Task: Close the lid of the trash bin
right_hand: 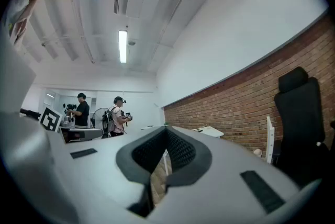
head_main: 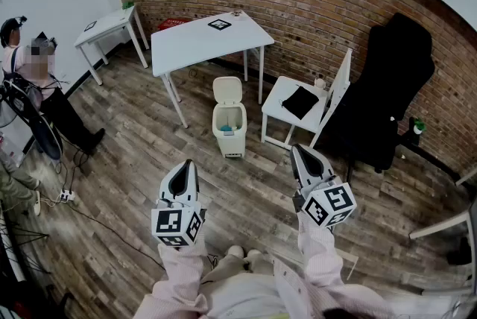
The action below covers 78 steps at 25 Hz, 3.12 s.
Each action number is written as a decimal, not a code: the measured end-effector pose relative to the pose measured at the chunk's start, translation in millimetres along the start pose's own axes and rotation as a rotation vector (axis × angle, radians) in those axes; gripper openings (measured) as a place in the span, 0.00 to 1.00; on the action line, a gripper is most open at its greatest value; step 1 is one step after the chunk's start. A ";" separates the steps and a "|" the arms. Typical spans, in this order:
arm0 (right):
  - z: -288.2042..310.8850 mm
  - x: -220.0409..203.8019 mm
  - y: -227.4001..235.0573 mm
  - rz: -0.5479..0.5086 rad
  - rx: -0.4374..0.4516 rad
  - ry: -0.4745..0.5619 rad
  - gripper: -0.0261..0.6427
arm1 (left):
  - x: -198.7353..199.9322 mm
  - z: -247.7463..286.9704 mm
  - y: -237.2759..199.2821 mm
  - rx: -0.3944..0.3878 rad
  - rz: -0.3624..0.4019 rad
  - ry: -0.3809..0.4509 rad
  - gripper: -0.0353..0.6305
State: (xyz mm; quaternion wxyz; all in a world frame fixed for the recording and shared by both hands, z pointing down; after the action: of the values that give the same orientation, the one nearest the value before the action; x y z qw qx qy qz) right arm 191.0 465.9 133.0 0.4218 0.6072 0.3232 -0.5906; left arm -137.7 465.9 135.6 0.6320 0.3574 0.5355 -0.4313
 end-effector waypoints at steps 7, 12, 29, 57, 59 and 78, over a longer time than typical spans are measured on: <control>-6.2 -1.0 0.4 -0.001 -0.012 0.001 0.04 | -2.2 -5.3 5.9 0.000 -0.011 -0.010 0.04; -14.1 -4.7 -2.6 0.002 -0.002 -0.001 0.04 | -5.4 -13.0 12.2 0.001 -0.008 -0.015 0.04; -15.8 -22.9 3.5 0.029 -0.018 -0.034 0.15 | -20.5 -22.5 21.2 0.012 -0.017 -0.036 0.04; 182.2 -30.8 71.0 0.083 -0.058 -0.123 0.34 | -12.4 168.3 -81.7 -0.029 -0.071 -0.098 0.04; 198.0 -31.0 73.6 0.090 -0.066 -0.127 0.35 | -11.5 182.4 -92.6 -0.031 -0.077 -0.106 0.04; 275.4 -39.4 95.3 0.143 -0.117 -0.161 0.35 | -14.1 269.7 -144.8 -0.094 -0.094 -0.155 0.04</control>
State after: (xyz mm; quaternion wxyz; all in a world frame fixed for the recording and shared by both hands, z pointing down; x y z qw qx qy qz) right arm 149.7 182.4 199.2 0.5222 0.5539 0.2780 -0.5858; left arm -173.4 167.8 197.1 0.6667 0.2673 0.5207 -0.4613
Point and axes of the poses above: the fingertips, and each gripper's own axes: z forward along the fingers, y to its right, x out of its top, the point moved 9 cm from there along -z, backward along the fingers, and after that the axes turned 10 degrees about -y, right-handed, at the moved point
